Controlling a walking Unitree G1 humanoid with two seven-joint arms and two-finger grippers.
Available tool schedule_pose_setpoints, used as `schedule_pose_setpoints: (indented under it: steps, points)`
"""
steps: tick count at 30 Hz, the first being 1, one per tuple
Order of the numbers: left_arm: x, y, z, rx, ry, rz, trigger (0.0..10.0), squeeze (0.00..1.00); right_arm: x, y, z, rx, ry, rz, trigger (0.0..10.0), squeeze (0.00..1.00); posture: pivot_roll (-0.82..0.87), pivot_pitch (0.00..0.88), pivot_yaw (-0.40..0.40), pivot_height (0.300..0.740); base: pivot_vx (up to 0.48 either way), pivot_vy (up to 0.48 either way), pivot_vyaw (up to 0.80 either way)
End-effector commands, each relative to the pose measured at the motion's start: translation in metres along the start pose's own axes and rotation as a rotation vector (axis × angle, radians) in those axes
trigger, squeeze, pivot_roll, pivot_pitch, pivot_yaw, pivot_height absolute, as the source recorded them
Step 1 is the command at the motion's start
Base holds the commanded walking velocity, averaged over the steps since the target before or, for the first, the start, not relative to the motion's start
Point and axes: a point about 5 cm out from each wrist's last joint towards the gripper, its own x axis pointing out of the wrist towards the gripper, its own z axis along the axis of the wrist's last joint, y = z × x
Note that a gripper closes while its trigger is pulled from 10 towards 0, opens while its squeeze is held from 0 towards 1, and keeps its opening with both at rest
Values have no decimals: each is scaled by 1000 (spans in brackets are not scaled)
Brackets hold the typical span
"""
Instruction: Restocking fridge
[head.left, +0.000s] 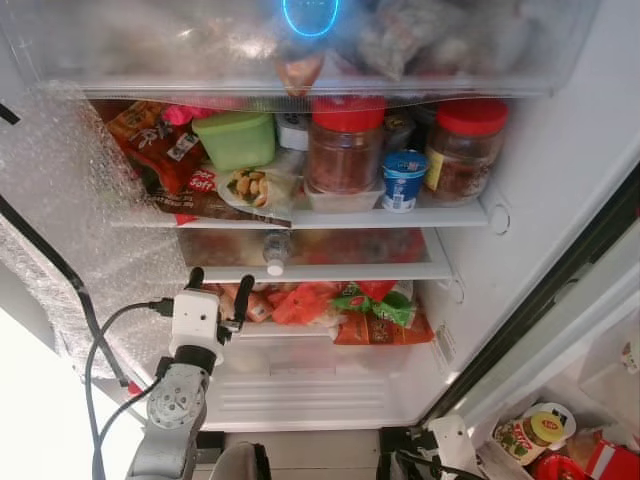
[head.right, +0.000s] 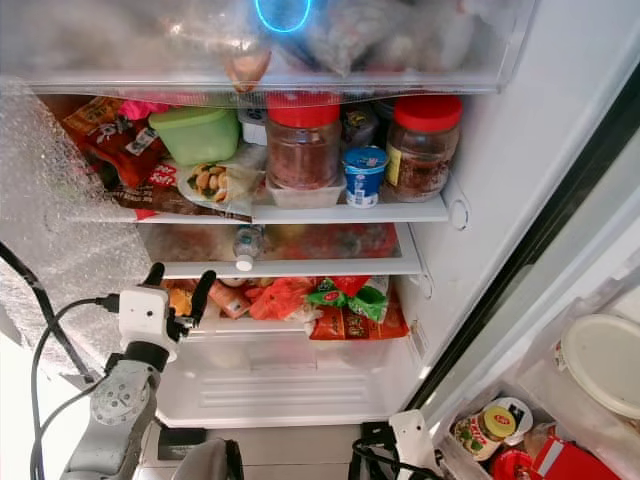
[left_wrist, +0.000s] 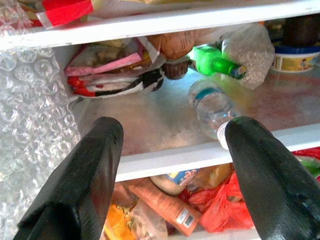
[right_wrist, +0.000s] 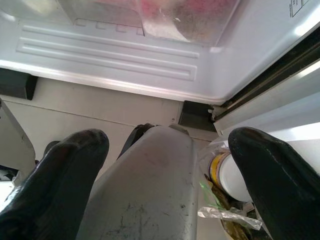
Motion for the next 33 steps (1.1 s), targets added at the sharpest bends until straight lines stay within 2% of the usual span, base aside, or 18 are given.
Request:
schedule_pose_setpoints:
  steps: [1,13,26,33]
  points:
    - [-2,-1,2,-3,5,9,10000,0,-7,2,-27,22,106,0,10000,0,-49,41,-3,632,0,0,0]
    - [-6,-3,2,-6,28,17,10000,0,-8,2,-28,21,109,5,10000,0,-53,56,-1,632,-241,0,0]
    - [-2,-3,4,-11,28,22,10000,0,-7,2,-26,20,106,6,10000,0,-49,53,-2,632,-207,0,0]
    - [-2,1,4,-9,34,40,10000,0,-6,2,-24,19,103,9,10000,0,-43,47,-4,632,-231,0,0]
